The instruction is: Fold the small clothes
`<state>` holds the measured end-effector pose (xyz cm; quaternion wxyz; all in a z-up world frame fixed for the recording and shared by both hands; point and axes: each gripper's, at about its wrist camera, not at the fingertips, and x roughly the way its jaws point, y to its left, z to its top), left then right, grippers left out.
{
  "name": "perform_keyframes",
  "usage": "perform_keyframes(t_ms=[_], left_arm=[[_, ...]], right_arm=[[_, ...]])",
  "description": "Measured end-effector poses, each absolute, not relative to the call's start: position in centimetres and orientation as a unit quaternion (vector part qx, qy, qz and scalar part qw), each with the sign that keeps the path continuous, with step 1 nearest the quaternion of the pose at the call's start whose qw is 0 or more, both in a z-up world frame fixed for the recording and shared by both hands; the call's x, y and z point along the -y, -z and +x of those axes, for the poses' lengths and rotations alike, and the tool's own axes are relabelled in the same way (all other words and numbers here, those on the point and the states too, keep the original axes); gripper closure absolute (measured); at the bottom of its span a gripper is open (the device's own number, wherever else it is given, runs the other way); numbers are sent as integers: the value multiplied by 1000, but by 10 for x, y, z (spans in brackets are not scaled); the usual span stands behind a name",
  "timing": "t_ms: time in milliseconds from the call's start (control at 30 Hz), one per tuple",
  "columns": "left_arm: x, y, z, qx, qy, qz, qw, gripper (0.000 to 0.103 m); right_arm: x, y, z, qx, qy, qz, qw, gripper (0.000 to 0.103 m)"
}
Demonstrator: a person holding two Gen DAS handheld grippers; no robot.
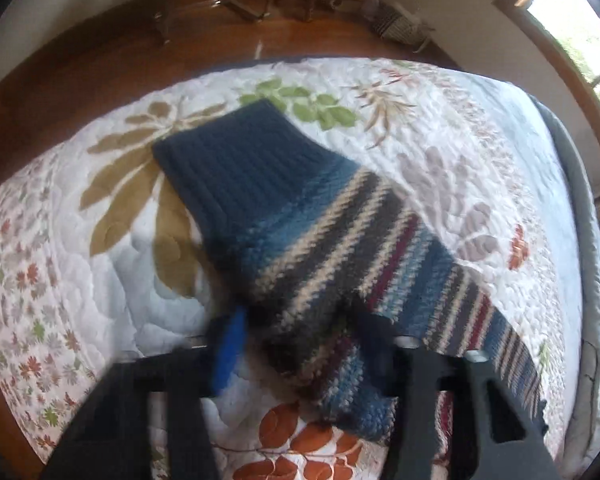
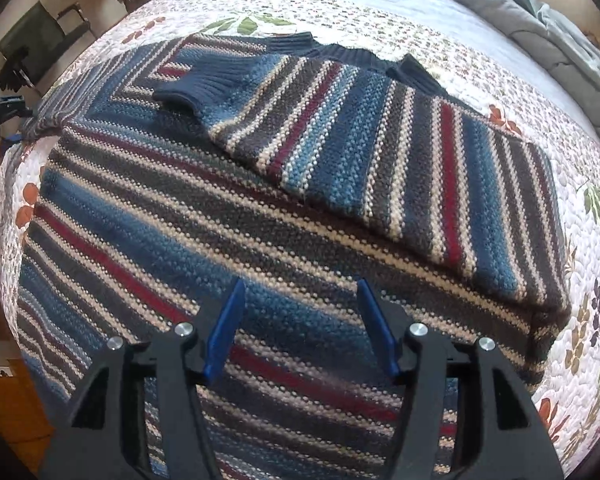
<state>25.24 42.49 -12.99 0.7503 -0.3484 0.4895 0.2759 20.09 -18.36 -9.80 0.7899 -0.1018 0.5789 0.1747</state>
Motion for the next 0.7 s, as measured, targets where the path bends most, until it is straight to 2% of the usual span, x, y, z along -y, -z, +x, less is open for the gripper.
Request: perform_keyframes(t_ms=[33,67,300,433,567,700], left_arm=[[-424,130,253,-482,-268,-354,755,85],[-423,130,255,-479,-259,-360,757,88],[-367,85,267,-406,-219,-313,830,91],[-284,48,281,-387,-125,-233,883,91],[-184,33,284,-401,-6,-147,904,91],[-109,42,280,-444,109,-98,884,90]], right_arm=[[183,98,200,-578,-176,-101,790,45],[184,98,199,-577,-177,-101,791,45],[194,91,191,-569,-179,-99,797,42],[207,89,190,-568,-171,-90,800,42],[220,89,188,-571,-167,-79,800,42],[235,91,185,-572,-158,-76,802,42]])
